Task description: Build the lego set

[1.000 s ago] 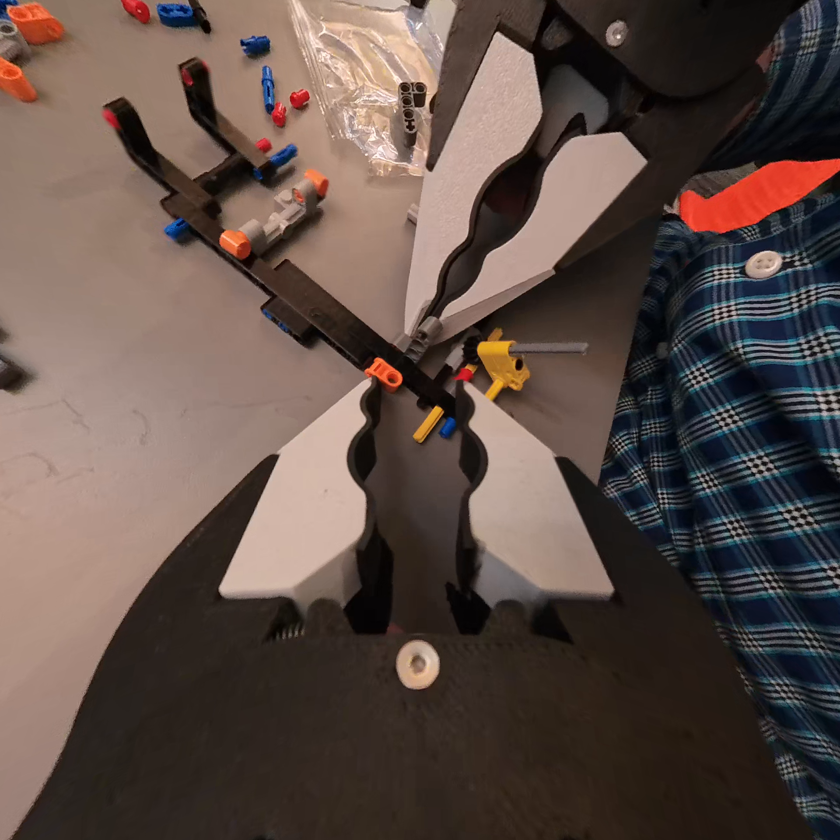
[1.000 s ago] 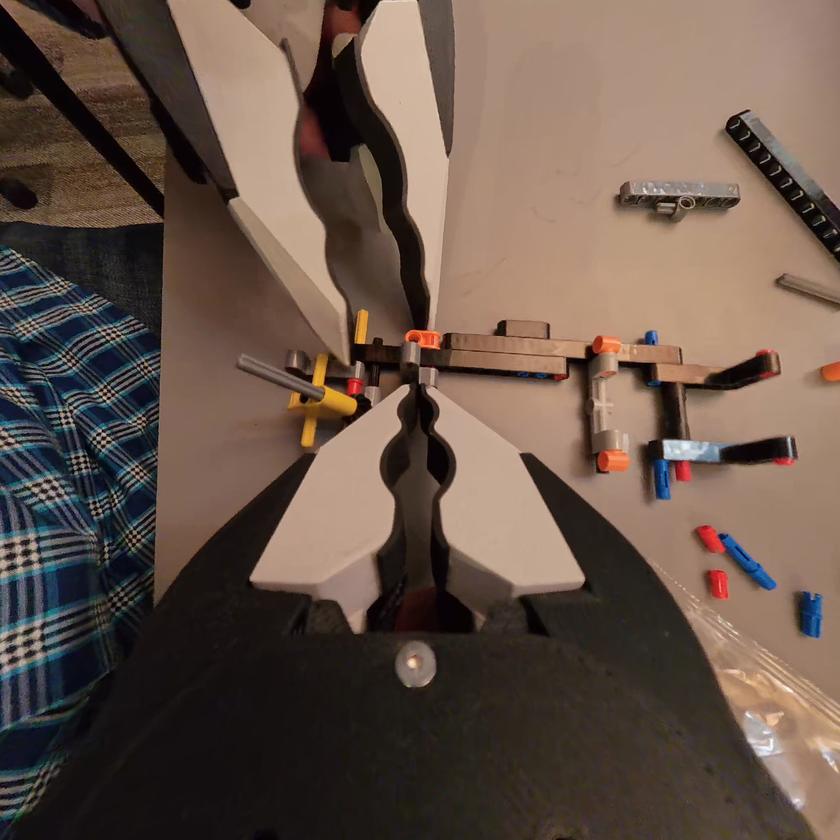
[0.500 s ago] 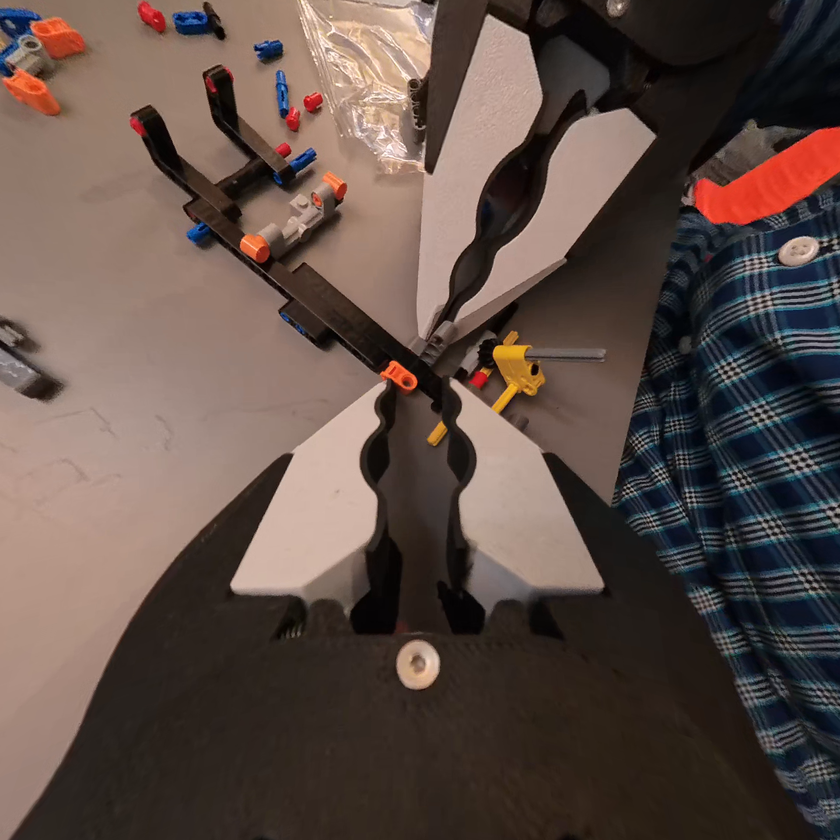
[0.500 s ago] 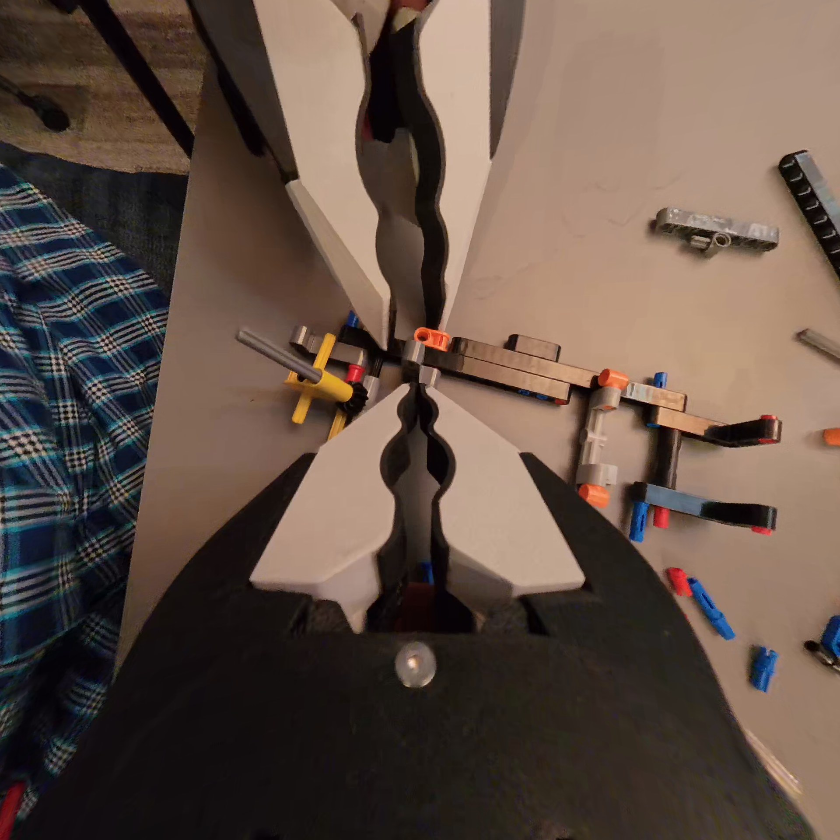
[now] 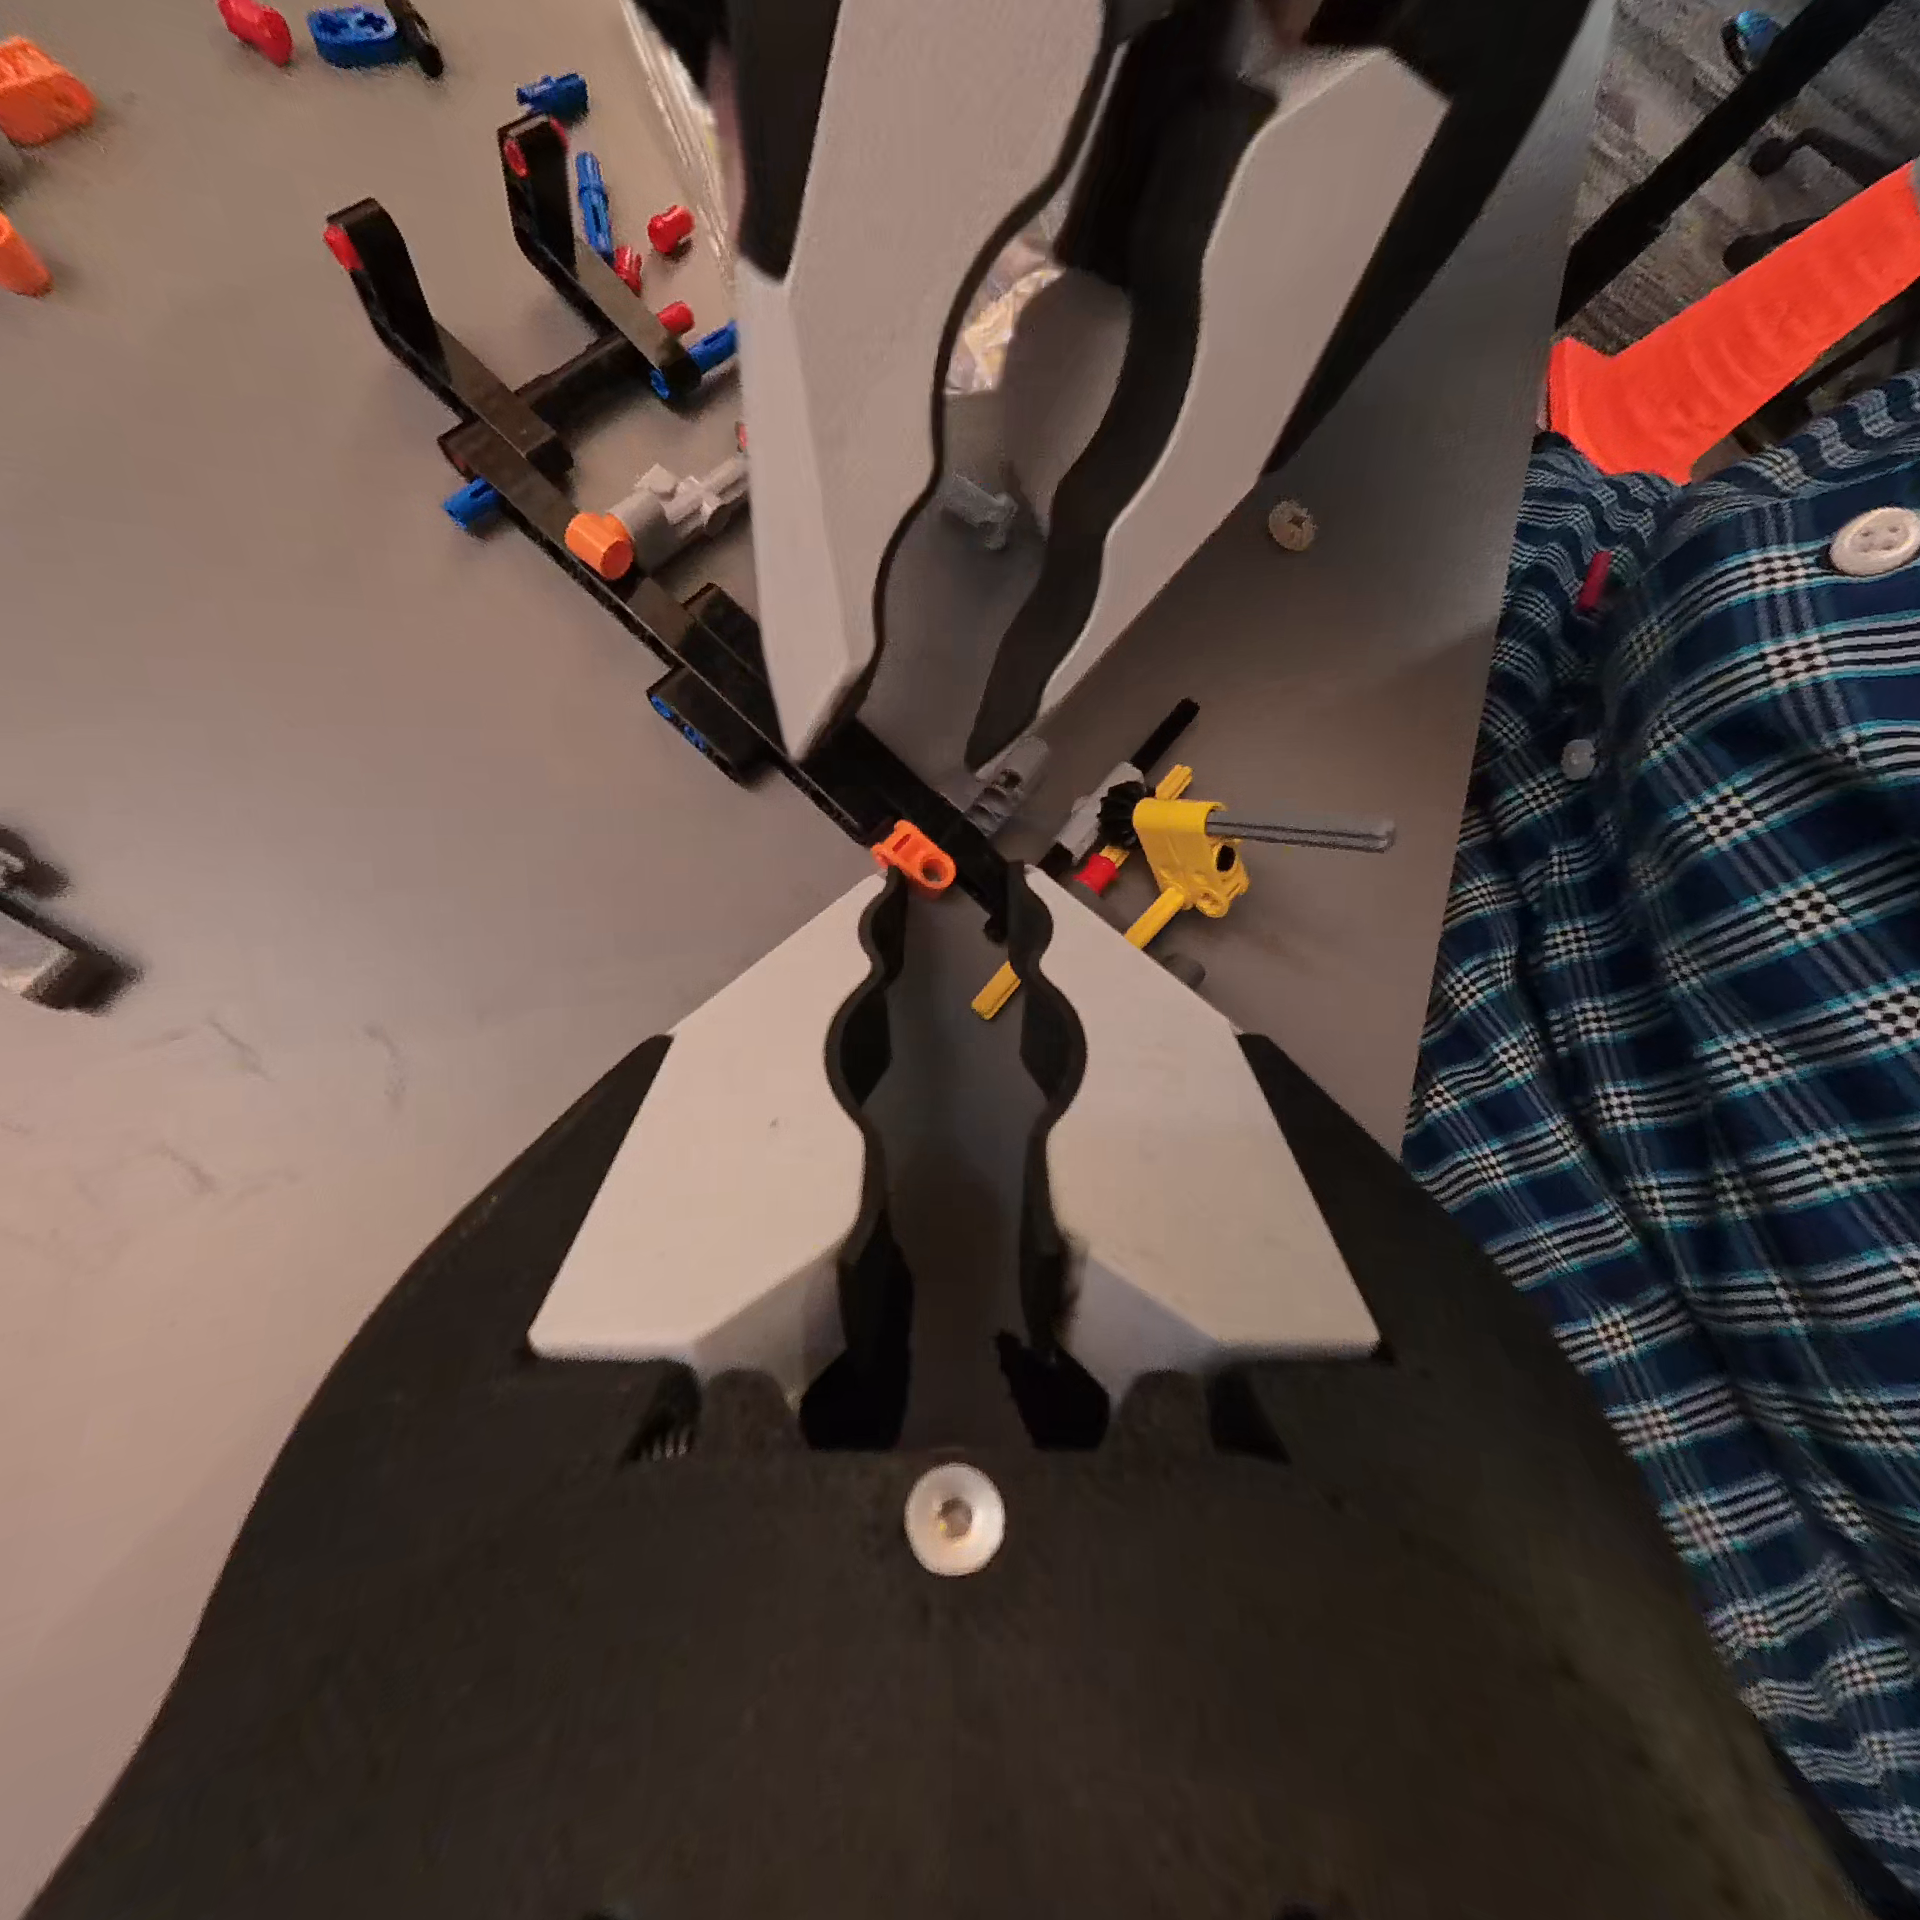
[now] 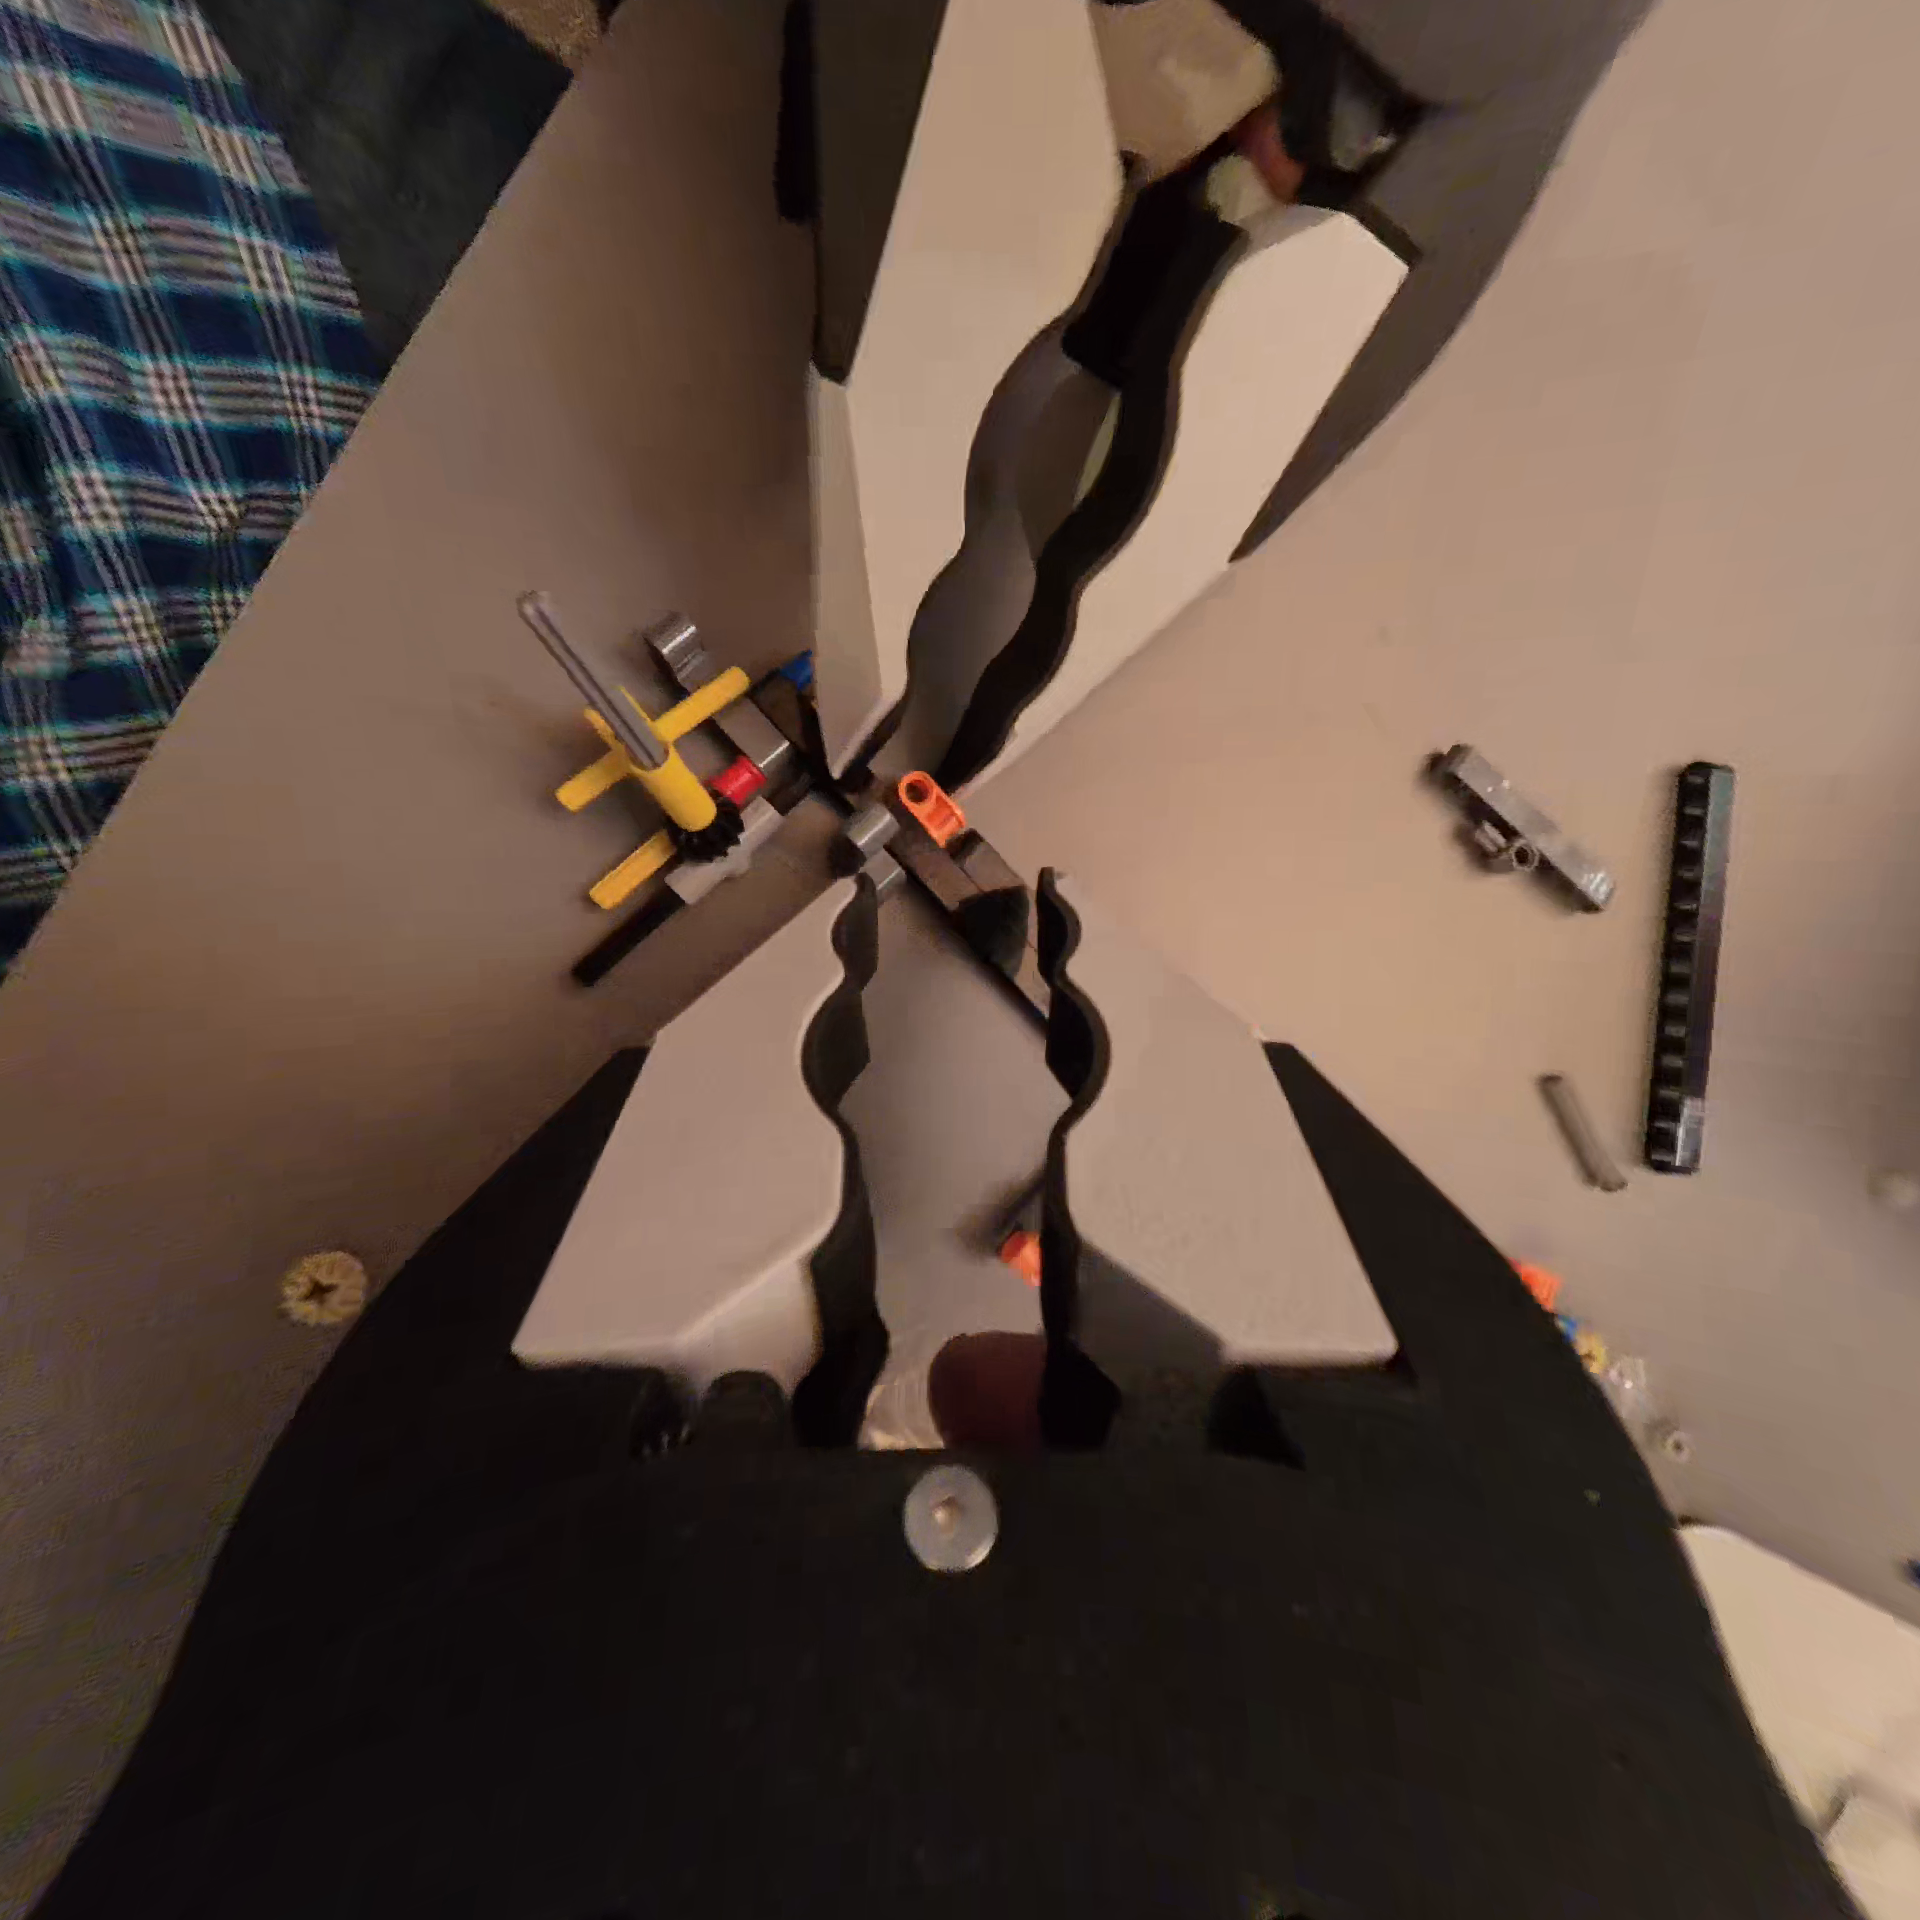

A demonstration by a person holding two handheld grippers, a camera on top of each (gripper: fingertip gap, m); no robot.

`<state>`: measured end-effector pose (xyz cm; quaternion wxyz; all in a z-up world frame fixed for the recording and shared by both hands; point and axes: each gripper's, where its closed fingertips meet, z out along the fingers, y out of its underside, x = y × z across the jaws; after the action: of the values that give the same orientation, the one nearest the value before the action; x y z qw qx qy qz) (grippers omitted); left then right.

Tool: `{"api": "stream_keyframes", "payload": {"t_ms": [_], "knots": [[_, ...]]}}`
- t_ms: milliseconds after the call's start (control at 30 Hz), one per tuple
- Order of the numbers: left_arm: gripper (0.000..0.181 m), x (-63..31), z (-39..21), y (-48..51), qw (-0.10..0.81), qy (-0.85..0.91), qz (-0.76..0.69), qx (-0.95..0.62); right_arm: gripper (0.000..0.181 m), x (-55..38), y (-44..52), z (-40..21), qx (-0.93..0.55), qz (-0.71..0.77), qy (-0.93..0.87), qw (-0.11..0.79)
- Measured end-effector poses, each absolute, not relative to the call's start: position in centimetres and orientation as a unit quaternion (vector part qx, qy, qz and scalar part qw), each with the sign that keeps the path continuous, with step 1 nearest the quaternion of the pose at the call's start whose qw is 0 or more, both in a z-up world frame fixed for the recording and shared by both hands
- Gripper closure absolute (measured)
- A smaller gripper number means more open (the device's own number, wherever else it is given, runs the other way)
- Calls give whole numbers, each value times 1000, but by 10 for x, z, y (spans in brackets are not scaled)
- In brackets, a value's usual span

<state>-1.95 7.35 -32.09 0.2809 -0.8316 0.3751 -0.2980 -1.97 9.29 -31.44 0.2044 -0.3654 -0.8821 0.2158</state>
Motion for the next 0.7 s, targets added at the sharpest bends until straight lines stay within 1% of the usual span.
{"api": "stream_keyframes", "payload": {"t_ms": [200, 300, 700], "knots": [[166, -18, -321, 76, 284, 374, -310, -827, 149, -19, 94, -323, -322, 223, -905, 169], [166, -18, -321, 76, 285, 373, -312, -826, 153, -18, 93, -323, -314, 235, -906, 158], [167, -19, -322, 77, 294, 372, -304, -826, 156, -18, 90, -325, -318, 245, -907, 129]]}}
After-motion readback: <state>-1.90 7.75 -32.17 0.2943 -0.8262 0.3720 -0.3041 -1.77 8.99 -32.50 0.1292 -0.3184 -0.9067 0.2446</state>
